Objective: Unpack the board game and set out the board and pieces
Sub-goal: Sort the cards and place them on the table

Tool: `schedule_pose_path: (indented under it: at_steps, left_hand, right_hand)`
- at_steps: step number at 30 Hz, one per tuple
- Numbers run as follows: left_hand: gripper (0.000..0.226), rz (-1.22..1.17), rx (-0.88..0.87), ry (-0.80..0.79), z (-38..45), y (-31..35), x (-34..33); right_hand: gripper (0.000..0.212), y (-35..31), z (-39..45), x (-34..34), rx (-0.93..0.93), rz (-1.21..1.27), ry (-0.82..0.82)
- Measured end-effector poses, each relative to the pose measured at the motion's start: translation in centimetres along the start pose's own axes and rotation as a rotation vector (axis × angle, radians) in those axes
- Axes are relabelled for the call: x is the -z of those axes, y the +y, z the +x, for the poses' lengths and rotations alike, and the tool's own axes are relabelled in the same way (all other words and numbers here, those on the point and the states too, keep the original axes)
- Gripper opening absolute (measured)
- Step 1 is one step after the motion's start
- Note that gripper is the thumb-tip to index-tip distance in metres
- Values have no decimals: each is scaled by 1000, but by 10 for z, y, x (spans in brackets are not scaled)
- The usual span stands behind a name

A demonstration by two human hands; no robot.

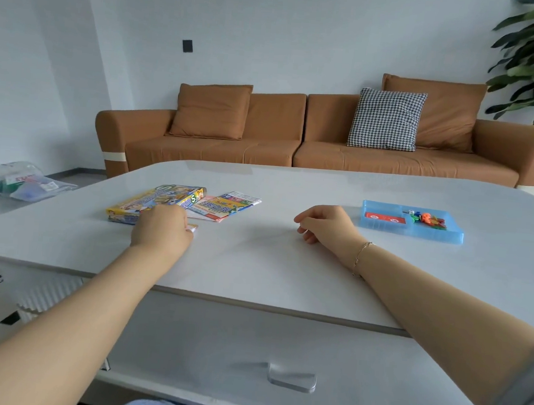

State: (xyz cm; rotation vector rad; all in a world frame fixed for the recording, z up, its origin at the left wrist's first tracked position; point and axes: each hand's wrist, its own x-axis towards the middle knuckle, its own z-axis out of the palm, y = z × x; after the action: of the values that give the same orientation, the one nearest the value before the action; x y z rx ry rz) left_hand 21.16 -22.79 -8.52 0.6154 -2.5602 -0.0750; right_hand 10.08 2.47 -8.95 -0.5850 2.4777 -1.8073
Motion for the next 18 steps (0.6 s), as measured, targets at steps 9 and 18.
schedule_pose_path:
  at_steps: [9,18]
  left_hand:
    - [27,114,-15,0,-3,8,1]
    - [26,35,-79,90,4,13,15]
  right_hand:
    - [21,1,0,2,20,-24,-30]
    - [18,-5,-7,19,46,-27,-93]
